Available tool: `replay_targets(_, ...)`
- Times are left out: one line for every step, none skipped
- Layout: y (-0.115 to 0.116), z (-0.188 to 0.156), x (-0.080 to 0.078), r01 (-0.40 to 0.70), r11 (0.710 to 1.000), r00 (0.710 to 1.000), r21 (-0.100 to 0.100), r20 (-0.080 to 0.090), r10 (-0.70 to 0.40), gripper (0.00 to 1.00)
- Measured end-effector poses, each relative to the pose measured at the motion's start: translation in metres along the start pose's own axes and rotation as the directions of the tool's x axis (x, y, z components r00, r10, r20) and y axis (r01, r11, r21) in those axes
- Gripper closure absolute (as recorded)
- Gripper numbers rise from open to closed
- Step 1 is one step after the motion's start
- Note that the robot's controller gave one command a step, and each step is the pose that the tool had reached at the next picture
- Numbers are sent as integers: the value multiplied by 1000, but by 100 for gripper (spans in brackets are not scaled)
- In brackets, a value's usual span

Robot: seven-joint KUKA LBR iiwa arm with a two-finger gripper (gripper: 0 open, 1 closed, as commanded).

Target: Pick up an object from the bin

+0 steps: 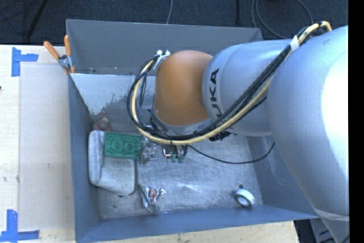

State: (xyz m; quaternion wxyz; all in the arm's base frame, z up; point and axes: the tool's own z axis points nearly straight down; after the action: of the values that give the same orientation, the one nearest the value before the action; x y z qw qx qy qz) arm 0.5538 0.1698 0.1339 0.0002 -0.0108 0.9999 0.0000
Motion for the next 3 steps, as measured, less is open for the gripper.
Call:
replay_targets(9, -39, 14, 144, 990, 990, 0, 1, -144, 100)
replay_targets(9, -38, 15, 146, 989, 989, 0, 0, -146, 0)
replay_targets(0, 58, -13, 46, 999, 999, 1, -5, -46, 0)
